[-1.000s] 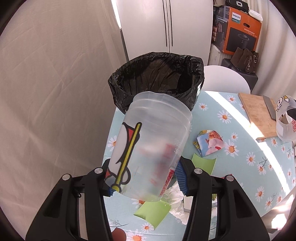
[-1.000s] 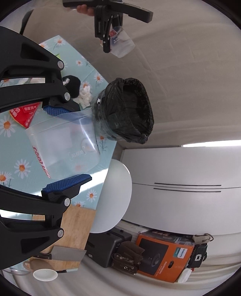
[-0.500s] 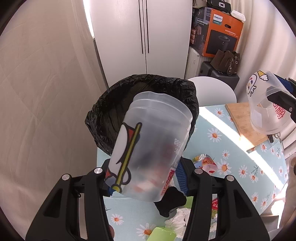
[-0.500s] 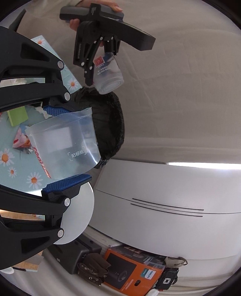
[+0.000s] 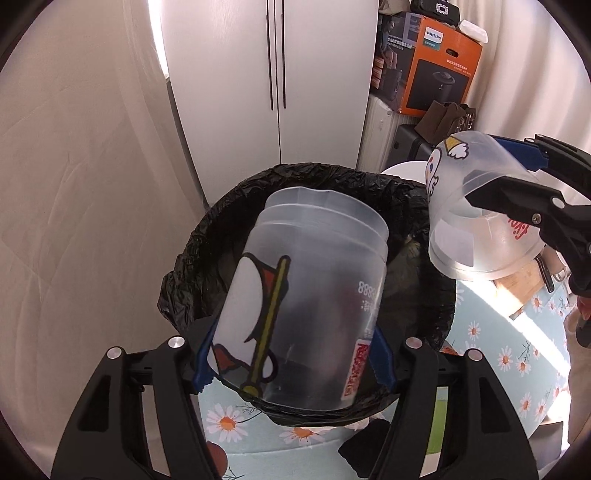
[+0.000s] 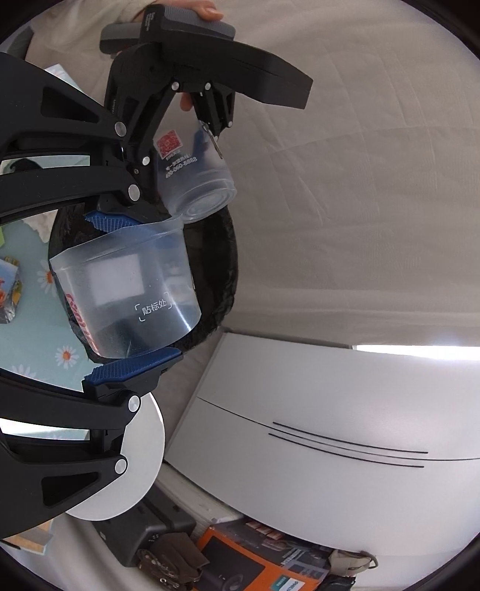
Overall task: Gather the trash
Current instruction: 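Open the left tool to drop the cup while the right tool drops the bag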
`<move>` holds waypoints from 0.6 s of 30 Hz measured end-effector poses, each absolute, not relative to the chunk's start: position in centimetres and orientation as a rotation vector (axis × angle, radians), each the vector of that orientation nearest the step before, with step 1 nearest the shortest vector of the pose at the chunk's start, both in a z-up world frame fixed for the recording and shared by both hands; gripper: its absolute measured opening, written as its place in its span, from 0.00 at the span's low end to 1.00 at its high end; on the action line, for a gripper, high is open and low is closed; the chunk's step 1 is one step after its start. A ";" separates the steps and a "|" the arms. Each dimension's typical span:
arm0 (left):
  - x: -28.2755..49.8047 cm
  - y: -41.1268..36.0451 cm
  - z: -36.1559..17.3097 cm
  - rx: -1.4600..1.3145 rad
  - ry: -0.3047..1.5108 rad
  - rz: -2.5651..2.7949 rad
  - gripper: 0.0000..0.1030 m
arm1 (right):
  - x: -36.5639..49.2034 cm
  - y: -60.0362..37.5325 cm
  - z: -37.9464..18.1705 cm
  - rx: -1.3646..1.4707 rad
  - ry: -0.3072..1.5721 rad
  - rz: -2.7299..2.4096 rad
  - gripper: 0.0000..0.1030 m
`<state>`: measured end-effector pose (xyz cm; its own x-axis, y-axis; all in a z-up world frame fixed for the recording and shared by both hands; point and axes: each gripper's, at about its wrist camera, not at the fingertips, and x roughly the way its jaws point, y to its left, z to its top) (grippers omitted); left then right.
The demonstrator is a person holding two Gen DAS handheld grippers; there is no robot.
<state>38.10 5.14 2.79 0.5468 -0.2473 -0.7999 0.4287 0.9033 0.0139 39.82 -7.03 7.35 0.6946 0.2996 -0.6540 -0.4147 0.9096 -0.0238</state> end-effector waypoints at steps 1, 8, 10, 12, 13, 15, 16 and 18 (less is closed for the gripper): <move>38.3 5.4 2.7 0.199 0.901 -0.412 0.81 | 40.3 -6.9 6.9 -0.180 0.700 0.417 0.56; 37.8 7.1 2.6 0.117 0.890 -0.422 0.94 | 41.4 -8.1 5.3 -0.139 0.710 0.353 0.85; 37.7 7.6 2.6 0.086 0.897 -0.411 0.94 | 41.4 -8.4 5.5 -0.135 0.715 0.340 0.85; 37.1 7.9 2.7 0.082 0.897 -0.380 0.94 | 40.8 -8.9 5.7 -0.122 0.711 0.337 0.85; 36.7 8.0 2.8 0.081 0.886 -0.356 0.94 | 40.5 -9.2 5.8 -0.120 0.708 0.337 0.85; 36.0 8.2 3.0 0.070 0.890 -0.326 0.94 | 39.7 -9.5 5.8 -0.122 0.698 0.338 0.85; 35.7 8.4 3.0 0.063 0.894 -0.320 0.94 | 39.4 -9.8 5.8 -0.120 0.695 0.337 0.85; 34.7 8.7 3.1 0.069 0.894 -0.287 0.94 | 38.5 -10.1 6.0 -0.113 0.689 0.347 0.86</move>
